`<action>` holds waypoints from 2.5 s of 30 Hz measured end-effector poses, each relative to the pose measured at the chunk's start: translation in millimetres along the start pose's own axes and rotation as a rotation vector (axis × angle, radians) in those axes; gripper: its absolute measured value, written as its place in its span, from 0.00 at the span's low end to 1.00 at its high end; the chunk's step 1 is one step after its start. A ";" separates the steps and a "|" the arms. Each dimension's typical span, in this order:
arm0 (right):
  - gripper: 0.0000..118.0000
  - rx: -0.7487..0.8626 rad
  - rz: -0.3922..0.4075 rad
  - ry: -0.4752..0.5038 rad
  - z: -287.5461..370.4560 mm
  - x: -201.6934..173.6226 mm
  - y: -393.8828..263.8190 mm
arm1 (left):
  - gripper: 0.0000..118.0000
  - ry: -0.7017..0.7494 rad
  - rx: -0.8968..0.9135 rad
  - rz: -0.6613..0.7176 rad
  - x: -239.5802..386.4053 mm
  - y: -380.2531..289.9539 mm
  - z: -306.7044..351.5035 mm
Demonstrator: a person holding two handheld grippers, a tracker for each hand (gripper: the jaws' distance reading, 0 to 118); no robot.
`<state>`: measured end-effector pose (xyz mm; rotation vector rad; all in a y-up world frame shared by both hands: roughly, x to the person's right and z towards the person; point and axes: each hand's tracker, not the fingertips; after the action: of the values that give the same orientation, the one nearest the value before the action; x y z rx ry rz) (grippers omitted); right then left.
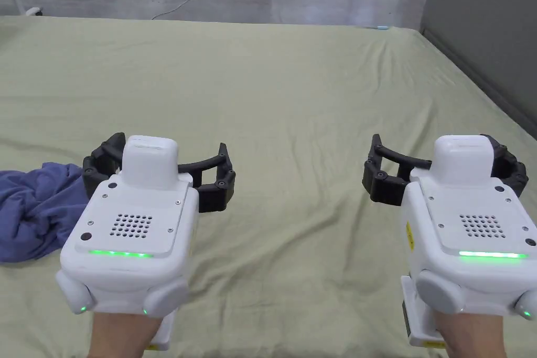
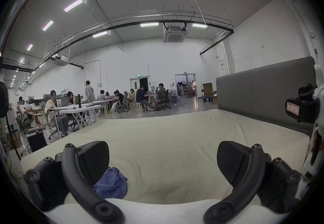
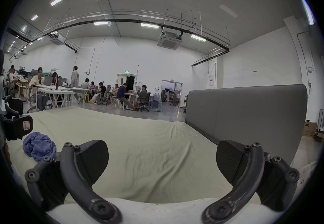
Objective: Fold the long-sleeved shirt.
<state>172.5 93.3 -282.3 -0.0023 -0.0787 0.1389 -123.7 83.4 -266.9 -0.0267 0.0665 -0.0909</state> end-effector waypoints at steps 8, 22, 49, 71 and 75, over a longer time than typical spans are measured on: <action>1.00 -0.008 -0.002 0.000 0.4 1.7 0.9 | 1.00 -0.006 0.008 -0.002 0.8 1.8 2.2; 1.00 -0.005 0.011 -0.016 3.5 5.1 -2.3 | 1.00 -0.002 0.003 0.008 3.8 0.2 4.8; 1.00 -0.011 0.012 -0.036 6.0 7.8 -4.7 | 1.00 0.052 0.017 0.010 1.1 -0.8 6.0; 0.00 -0.042 -0.016 0.065 -7.6 -45.9 8.6 | 0.00 0.129 -0.007 -0.043 -25.5 -0.8 9.5; 0.00 -0.013 -0.023 0.234 -17.7 -109.2 14.9 | 0.00 0.244 -0.021 0.000 -67.7 1.3 21.4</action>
<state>64.0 93.0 -308.6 -0.0305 0.1537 0.1139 -189.4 91.4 -241.1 -0.0363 0.3115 -0.0936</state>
